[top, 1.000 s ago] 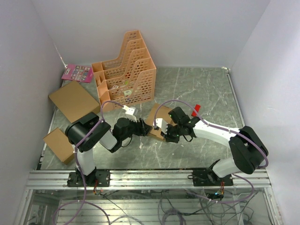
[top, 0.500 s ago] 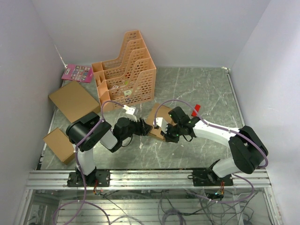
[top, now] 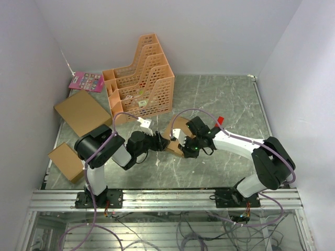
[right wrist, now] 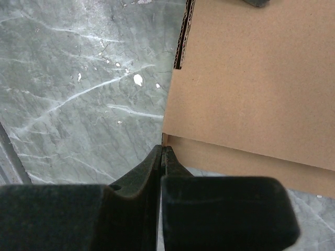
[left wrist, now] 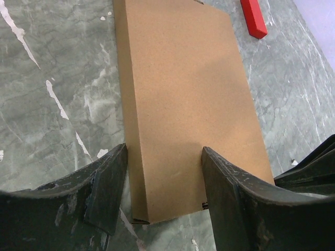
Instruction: Fold the paper box
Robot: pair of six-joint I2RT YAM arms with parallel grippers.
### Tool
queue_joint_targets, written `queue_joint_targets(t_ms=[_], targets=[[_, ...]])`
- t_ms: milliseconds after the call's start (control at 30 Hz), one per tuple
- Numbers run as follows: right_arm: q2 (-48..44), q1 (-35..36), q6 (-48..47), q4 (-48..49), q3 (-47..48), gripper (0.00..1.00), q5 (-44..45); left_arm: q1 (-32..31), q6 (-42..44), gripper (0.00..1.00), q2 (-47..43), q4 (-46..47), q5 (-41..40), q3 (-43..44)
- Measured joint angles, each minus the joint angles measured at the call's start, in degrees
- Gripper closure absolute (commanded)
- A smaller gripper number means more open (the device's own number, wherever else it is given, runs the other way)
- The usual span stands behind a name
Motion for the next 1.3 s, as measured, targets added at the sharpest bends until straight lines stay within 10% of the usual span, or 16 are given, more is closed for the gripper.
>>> queue_joint_targets(t_ms=[800,1033,1300], targets=[[1.51,-0.33,1.77,1.95,4.72,1.0,-1.42,-0.98,-0.55,0.33,0.74,1.01,-0.31,0.17],[-2.45,-4.24,-8.02,-3.87,4.68,0.6,-9.44,-1.36,-0.61,0.33,0.74,1.03,-0.28,0.17],[-9.84,-4.37,-18.14,-6.14,-2.75,0.57,-11.06,-1.4,-1.07,0.32,0.72,0.98,-0.31,0.17]])
